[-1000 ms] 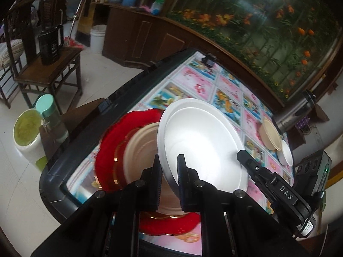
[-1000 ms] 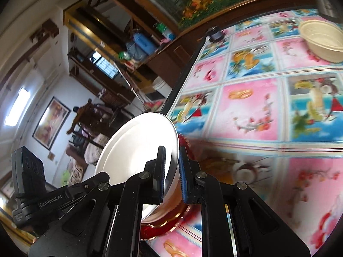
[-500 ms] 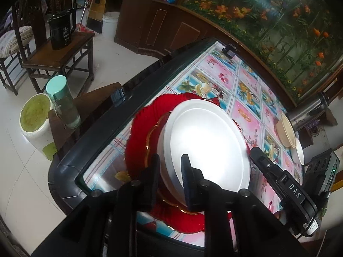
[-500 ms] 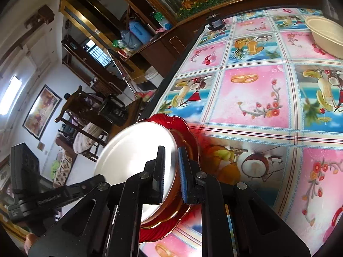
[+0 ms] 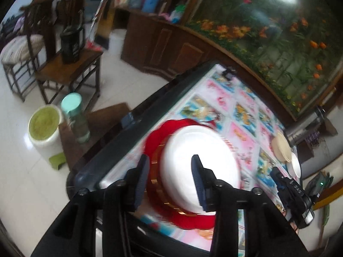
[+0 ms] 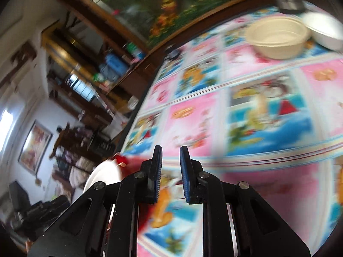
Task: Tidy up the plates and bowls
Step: 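Open the left gripper and withdraw from the stack, then move the left gripper to the small white plate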
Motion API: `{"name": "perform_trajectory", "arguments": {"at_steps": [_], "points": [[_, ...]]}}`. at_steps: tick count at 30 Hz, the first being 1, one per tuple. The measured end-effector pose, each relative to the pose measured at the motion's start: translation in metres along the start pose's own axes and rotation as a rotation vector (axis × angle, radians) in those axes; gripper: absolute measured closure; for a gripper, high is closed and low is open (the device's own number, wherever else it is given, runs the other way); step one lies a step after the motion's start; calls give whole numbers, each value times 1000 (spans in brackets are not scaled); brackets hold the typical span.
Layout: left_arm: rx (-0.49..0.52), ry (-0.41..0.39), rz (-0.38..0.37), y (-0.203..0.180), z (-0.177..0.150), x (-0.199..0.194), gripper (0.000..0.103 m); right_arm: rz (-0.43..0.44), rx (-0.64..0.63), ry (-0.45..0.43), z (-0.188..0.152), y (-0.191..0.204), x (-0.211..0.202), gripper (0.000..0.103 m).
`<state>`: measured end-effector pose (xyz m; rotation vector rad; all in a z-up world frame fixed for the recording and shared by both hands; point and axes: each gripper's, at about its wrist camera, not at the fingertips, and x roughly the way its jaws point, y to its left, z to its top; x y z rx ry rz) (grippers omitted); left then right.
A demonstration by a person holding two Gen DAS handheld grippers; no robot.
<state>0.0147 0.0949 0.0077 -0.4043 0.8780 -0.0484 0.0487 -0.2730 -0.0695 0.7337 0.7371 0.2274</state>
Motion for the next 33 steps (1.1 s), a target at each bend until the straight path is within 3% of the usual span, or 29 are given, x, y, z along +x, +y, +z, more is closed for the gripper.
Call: {"name": "perform_trajectory", "arguments": {"at_steps": [6,15,22,30,33], "points": [[224,23,-87,-96,-21,7,42,-63,90,-87,20,-57,-45,86],[513,260,-232,-254,-76,71,42,-164,230,-200,36,-147,-127,87],[590,345,-277,-339,-104,112,42,-208,339,-272,48,-204,-181,77],[551,466,-273,-372,-121,161,42,-211,390,-271,88,-240,-207,76],[540,484,-256,-390,-112,177,42,-214,370,-257,122,-242,-207,67]]}}
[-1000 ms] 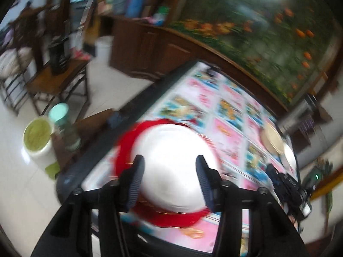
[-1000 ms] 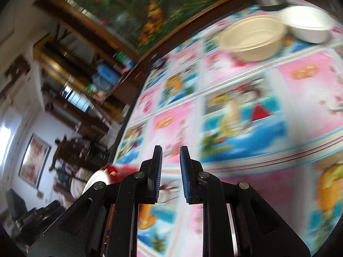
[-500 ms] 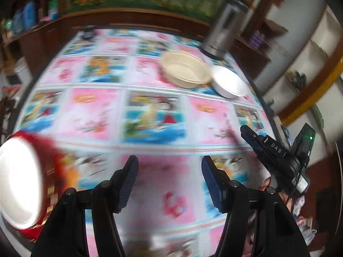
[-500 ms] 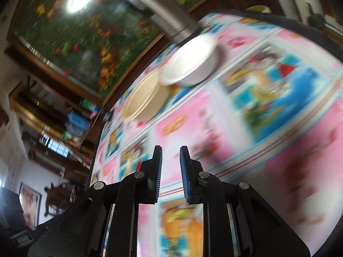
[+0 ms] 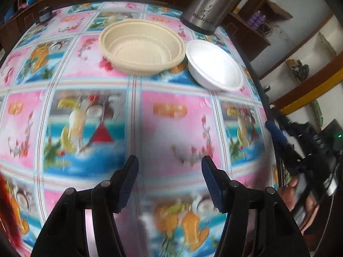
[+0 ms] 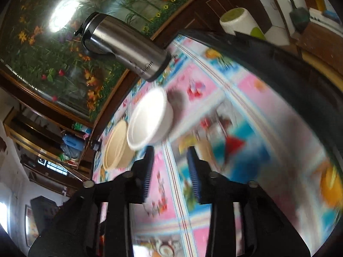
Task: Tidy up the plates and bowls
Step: 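Move the left gripper to the small white plate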
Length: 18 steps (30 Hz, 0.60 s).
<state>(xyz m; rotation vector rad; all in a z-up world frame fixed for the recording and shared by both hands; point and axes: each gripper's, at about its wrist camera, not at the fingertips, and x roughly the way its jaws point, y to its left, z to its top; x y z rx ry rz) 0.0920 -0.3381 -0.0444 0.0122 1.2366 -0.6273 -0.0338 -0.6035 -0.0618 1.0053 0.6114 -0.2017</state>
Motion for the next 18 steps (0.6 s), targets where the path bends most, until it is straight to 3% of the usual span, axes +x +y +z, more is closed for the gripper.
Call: {"name": "perform_trajectory", "arguments": {"at_steps": [5,8,14,18], "points": [[-21,-1,19,-16,44,12,39,-29,-11,-22,43,17,30,64],[-88,11,29,-17,64,26,35,-60,-4,-16,54,18,56,64],[-237,-18,22,-12,82,42,34,-3,24,40,48,3,84,65],[-310,-38,-8,-12,88,50,34,63,84,30,51,-10,79,65]]}}
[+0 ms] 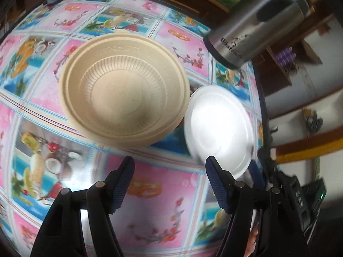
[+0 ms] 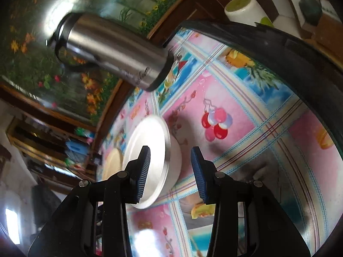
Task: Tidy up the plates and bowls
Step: 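Move the left gripper to the small white plate, then grasp the small white plate rim with the left gripper and lift it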
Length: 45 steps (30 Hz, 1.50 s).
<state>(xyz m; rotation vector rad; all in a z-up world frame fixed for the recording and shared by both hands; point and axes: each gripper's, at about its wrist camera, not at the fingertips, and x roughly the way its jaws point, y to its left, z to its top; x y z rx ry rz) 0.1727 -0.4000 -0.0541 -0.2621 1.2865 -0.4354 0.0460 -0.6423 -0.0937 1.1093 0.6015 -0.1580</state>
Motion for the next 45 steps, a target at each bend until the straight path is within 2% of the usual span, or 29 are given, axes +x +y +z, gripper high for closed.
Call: {"name": "perform_trajectory", "arguments": {"at_steps": [4,8,14,17,19,22,25,29,31,32,36,45], "points": [[-27,2,-48,-10,2,6,34,23,28,-9,2,-4,-4,65],[-42,14,-38,-12,5,16,34,47,40,25,0,-3,2,65],[-55,26,-73,-14,3,23,34,33,17,42,-2,1,8,65],[-45,18,-79,-17,3,23,38,26,28,39,-2,-1,9,65],[-19,-6,-69,-20,2,21,56,18,33,35,-2,-3,10,65],[-6,8,-72,-20,2,25,71,8,30,31,-2,-3,13,65],[1,-2,-72,-20,2,25,80,-2,23,27,-4,-2,14,65],[28,-40,-62,-23,2,17,84,-4,7,15,-4,0,14,65],[44,-43,-53,-24,2,16,88,-9,-8,27,-5,2,17,73],[48,-43,-50,-25,2,17,89,-11,-26,43,-6,5,21,82],[55,-39,-42,-22,1,18,91,-66,-69,46,-10,9,26,92],[87,-25,-68,-24,-8,12,91,-100,-45,53,-11,5,20,97]]}}
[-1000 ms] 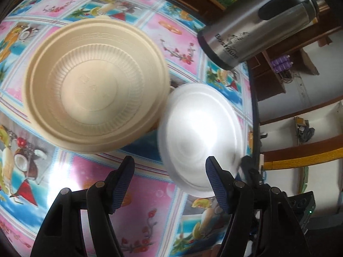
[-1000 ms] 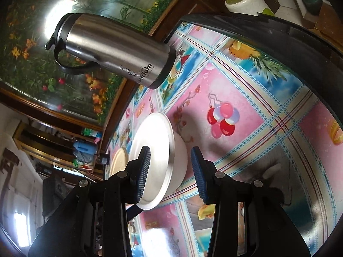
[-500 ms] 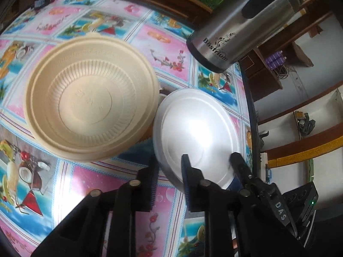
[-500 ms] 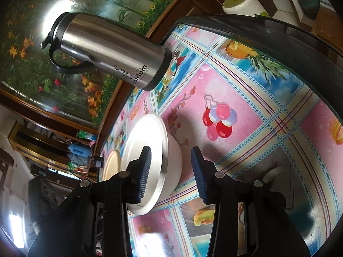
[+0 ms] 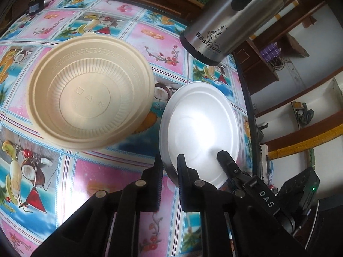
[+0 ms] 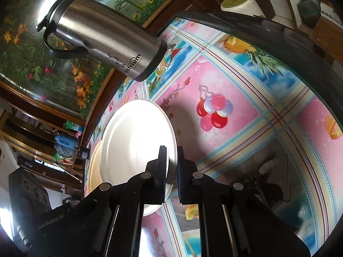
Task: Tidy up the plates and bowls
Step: 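Grasp the small white plate rim with the left gripper and lift it, then carry the small white plate onto the large white plate and lower it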
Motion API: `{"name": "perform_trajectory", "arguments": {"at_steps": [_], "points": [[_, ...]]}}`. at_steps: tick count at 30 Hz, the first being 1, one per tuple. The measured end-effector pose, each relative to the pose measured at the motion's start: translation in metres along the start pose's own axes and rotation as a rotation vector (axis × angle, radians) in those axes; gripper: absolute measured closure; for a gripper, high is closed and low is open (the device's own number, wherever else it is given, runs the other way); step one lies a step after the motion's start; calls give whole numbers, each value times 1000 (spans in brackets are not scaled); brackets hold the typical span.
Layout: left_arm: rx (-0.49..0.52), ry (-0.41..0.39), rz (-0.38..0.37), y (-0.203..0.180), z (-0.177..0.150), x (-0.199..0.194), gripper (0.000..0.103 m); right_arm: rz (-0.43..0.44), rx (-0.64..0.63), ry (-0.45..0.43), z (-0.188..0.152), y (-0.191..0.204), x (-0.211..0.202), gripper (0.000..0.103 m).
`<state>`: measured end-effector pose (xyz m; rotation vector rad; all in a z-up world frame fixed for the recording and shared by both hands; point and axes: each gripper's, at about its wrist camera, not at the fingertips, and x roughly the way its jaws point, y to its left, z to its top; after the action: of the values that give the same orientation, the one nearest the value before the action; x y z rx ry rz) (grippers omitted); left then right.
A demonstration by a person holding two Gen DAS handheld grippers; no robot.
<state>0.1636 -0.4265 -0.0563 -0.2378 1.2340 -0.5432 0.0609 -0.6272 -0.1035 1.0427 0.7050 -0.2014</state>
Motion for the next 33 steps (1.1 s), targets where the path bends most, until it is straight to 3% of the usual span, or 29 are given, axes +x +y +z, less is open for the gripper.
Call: {"name": "perform_trajectory", "arguments": {"at_steps": [10,19,24,26,27,28,33], "points": [[5,-12,-29,16,-16,-27,92,-20,2,-8,-17,-1,-24,97],[-52,34,-80,56,-39,-49,91,10,15,25,-70,-2,-47,96],[-62,62,-96,78,-51,-63,86,43,-7,49,-95,10,-51,96],[-69,72,-110,85,-56,-66,78,55,-23,66,-106,17,-49,96],[-62,80,-104,86,-58,-66,69,58,-30,76,-112,21,-47,96],[-58,82,-95,89,-61,-68,67,61,-34,82,-117,23,-45,96],[-72,24,-68,105,-66,-85,74,68,-42,94,-135,29,-42,96]]}}
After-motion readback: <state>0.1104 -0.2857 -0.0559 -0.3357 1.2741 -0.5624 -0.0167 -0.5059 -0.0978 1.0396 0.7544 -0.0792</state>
